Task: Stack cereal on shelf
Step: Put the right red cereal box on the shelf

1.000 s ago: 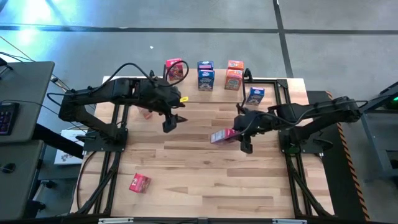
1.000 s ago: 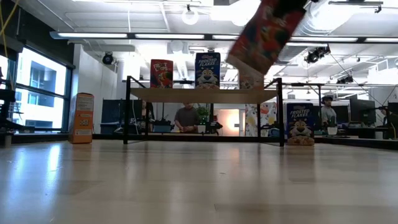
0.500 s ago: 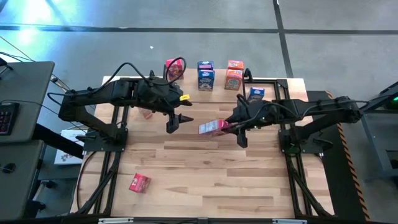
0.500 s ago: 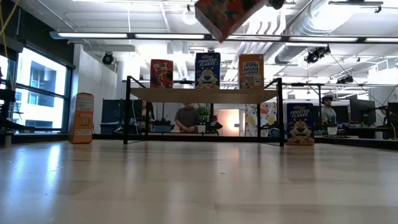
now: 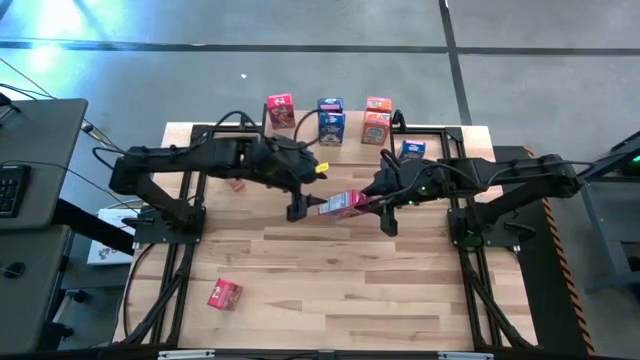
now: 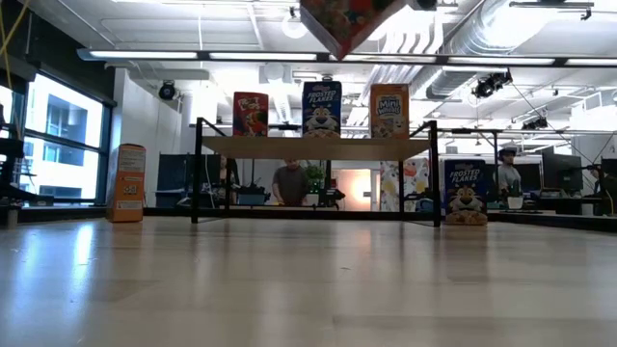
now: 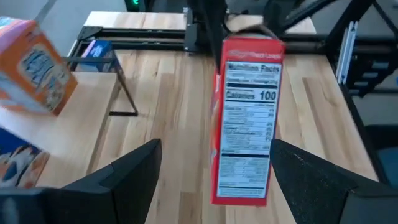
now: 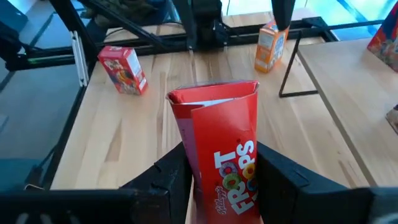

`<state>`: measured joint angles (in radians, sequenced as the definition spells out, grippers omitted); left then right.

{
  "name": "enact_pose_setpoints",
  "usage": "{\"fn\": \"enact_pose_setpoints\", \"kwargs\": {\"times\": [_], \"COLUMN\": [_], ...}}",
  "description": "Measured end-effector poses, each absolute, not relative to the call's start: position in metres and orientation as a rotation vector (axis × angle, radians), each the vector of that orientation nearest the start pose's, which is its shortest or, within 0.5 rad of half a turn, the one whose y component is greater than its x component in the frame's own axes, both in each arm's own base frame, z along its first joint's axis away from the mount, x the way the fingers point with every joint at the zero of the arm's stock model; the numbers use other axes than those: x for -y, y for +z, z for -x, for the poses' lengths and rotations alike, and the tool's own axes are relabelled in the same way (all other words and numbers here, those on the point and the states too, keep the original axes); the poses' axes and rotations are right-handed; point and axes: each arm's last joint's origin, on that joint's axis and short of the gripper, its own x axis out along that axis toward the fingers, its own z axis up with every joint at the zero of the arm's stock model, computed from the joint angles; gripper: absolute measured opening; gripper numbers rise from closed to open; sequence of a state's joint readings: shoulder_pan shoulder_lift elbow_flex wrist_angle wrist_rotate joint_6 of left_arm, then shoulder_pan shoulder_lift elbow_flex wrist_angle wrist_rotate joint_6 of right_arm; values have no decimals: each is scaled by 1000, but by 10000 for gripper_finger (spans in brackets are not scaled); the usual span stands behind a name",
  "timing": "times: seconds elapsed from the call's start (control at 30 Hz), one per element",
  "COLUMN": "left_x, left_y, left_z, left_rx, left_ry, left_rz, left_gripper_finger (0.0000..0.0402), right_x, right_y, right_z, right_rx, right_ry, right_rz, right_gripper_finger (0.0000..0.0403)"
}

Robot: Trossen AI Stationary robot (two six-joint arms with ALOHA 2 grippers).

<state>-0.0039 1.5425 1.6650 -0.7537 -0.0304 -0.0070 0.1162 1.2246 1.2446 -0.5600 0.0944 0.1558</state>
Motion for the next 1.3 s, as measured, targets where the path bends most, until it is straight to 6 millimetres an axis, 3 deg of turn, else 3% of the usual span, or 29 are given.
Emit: {"fn": "enact_pose_setpoints", "kwargs": {"times": [0.67, 1.3], "left_x": [5, 4], "left_y": [374, 374], "left_z": [-357, -358], "left_rx": [-669, -662], "left_ry": [1, 12], "left_rz": [-52, -47], "left_gripper_finger": [290, 290], "right_x": [-26, -21], "right_y": [347, 351], "right_z": [-276, -281], "right_rx": [-613, -557], "right_ry": [-87, -52], "right_rz": [-42, -75], "right_gripper_finger": [138, 138]}}
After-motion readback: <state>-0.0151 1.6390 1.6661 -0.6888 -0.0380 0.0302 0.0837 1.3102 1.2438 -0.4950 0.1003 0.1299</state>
